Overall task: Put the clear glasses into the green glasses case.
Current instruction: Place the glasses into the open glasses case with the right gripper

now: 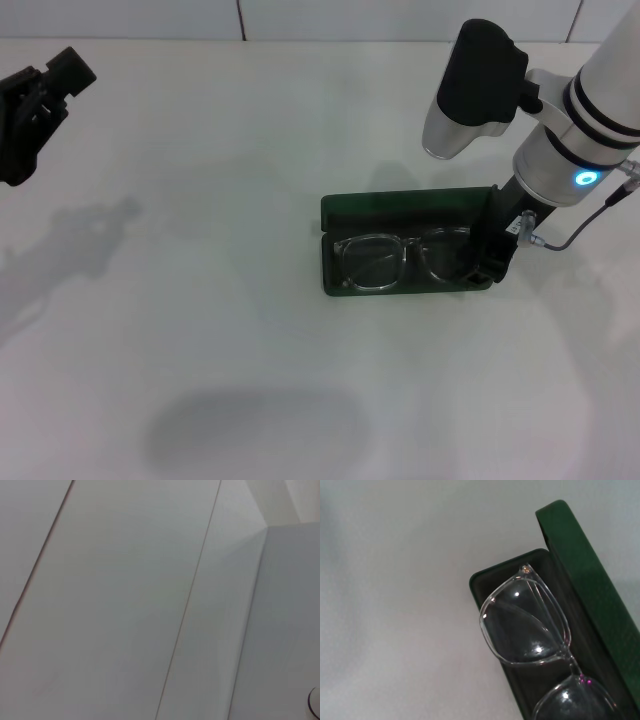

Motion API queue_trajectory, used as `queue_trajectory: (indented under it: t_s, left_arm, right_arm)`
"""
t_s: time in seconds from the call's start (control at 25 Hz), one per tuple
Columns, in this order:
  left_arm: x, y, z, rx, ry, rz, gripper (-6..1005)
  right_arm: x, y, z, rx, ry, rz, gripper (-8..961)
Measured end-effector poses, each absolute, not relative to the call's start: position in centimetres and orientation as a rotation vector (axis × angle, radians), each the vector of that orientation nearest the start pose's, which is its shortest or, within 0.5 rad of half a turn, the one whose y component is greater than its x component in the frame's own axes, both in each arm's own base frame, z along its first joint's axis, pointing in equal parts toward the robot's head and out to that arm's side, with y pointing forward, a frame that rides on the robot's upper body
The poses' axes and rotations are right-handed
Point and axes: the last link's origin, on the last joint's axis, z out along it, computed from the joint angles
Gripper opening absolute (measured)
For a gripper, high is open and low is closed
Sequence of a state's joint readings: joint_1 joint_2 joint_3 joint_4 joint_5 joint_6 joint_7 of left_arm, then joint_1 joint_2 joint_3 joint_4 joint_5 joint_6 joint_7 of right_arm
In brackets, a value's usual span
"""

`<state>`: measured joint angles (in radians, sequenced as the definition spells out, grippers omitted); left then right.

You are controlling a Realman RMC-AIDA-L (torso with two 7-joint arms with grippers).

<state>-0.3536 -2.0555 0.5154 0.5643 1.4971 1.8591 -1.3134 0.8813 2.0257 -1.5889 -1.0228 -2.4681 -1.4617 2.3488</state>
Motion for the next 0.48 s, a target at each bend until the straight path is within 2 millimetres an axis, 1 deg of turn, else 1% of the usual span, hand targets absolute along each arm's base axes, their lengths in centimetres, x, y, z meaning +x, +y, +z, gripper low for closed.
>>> queue_trajectory:
  t_s: [0.48]
  left_arm:
    - [-27.88,27.87,7.3,-2.203,-0.556,-1.433,59]
  right_arm:
    - [14.26,37.96,-4.84,-2.859,0.45,-0.695,273]
